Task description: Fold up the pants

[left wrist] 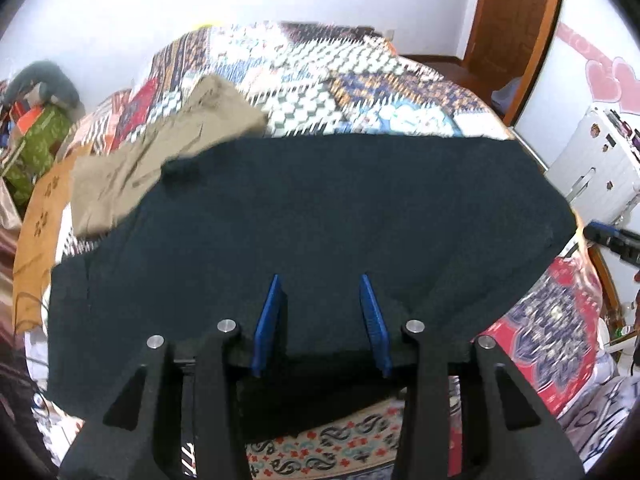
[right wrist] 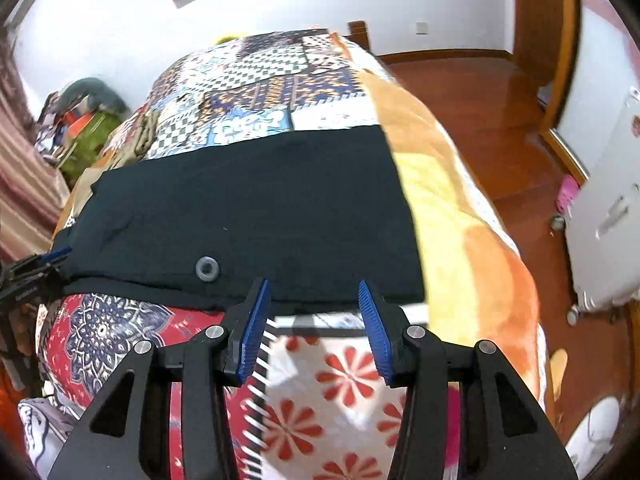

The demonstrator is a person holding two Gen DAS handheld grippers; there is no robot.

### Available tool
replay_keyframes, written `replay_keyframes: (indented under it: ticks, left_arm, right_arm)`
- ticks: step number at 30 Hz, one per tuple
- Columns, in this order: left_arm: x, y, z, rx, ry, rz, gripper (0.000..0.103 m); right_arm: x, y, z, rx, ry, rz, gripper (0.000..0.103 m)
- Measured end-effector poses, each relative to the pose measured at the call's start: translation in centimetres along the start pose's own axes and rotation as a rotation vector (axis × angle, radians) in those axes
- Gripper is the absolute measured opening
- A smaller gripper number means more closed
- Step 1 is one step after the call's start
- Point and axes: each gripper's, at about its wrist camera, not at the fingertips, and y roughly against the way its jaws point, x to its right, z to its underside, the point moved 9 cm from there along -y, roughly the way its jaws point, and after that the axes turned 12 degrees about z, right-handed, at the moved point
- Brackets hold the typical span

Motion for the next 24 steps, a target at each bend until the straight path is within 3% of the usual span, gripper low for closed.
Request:
replay_keyframes:
  ticks: [2, 4, 7, 12, 18, 24]
  left_arm:
    - [1.3, 0.5, -1.4, 0.033, -0.037, 0.003, 0.052]
    - [2.4, 0.8, -2.6, 0.063, -0.072, 0.002, 0.063]
    - [4.1, 0.4, -4.2, 0.075, -0.116, 0.011, 0.07]
    - [6.9, -1.9, -4.9, 0.038, -0.167, 0.034, 0.073]
    - [8.3, -6.3, -2.6, -0.086, -0.162, 0.058, 0.073]
    - [8.1, -6.9, -2.3, -0.087, -0.112, 0.086, 0.078]
  right_arm:
    - [0.4, 0.2, 0.3, 0.005, -0.018, 0.003, 0.053]
    - [0.2, 0.5, 0.6, 0.008, -0.033, -0.013, 0.054]
    - [-0.2, 0.7, 0.8, 0.007, -0.055, -0.047, 0.054]
    - [0.0, 0.0, 1.3, -0.016, -0.113, -0.1, 0.055]
    - [-0.4, -2.0, 1.9, -0.083, -0.149, -0.158, 0.055]
    - [-0.2, -3.2, 1.3, -0.095, -0.189, -0.2, 0.055]
